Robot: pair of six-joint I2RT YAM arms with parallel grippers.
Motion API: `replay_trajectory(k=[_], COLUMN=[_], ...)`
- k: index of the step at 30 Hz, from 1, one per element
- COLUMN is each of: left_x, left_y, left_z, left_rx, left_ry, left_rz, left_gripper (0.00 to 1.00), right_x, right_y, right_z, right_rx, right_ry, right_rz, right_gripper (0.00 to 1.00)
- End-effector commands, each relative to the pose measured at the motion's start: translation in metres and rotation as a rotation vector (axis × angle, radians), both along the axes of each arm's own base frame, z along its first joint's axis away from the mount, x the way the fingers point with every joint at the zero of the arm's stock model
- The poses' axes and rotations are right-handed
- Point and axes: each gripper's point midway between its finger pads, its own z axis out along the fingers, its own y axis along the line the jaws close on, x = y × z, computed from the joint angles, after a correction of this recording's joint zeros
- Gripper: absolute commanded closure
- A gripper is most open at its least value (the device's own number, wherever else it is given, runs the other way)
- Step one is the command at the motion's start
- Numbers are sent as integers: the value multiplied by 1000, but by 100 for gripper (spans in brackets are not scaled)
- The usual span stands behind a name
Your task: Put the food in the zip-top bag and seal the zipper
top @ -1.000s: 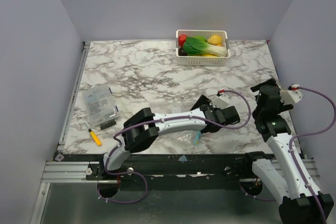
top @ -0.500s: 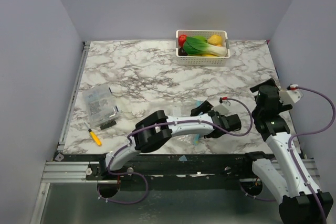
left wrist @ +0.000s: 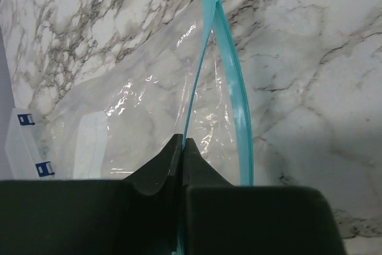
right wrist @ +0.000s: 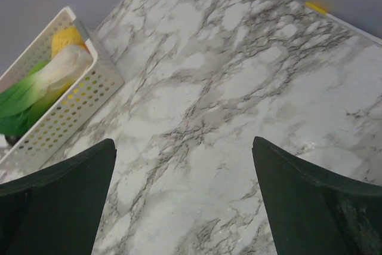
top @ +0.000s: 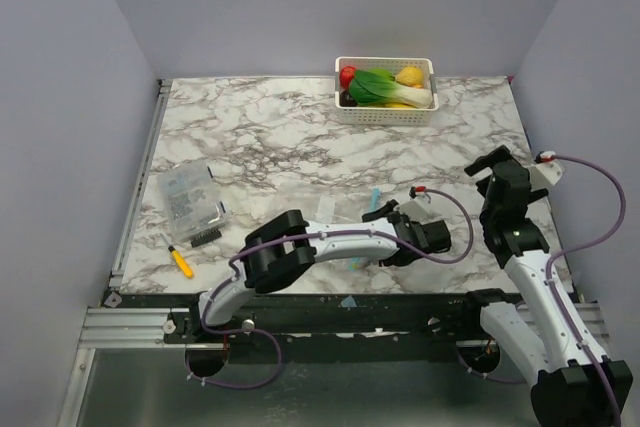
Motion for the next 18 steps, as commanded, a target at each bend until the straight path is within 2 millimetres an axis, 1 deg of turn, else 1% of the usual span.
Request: replay_trajectory(k=[1, 3, 5, 7, 8, 9, 10, 11, 12, 14, 18], left_x=[5, 8, 11, 15, 16, 17, 19, 22, 23, 32, 46], left_y=[21, 33, 46, 58, 62, 68, 72, 79, 82, 96, 114], left_z=[63, 74, 80, 82, 87, 85, 90, 90, 94, 101, 121], left_rx=[-146, -191, -252, -333, -385, -425, -476, -512, -555, -612, -660], left_ry=[-49, -32, 4, 56, 75, 106, 119, 143, 161, 183, 177], left_rz=[28, 38, 51, 62, 59, 59, 54, 54, 46, 57, 42], left_gripper=[100, 100, 100, 100, 100, 100, 100, 100, 100, 100, 100], right_x=[24, 33, 39, 48, 49, 50, 51, 52, 49, 46, 38], right_y=[45, 67, 93, 120, 129, 139, 148, 157, 166, 184, 223], right_z=[-3, -8, -13, -14, -18, -21, -24, -27, -29, -32, -19], right_rx=[-25, -9, 13, 52, 76, 104, 133, 167, 212, 315, 519], right_ry=[-11, -5, 20, 26, 44, 61, 77, 93, 120, 159, 124], right_rz=[305, 432, 581, 723, 771, 824, 866, 910, 952, 1020, 1132], right_gripper=[1, 1, 1, 1, 1, 1, 1, 1, 1, 1, 1])
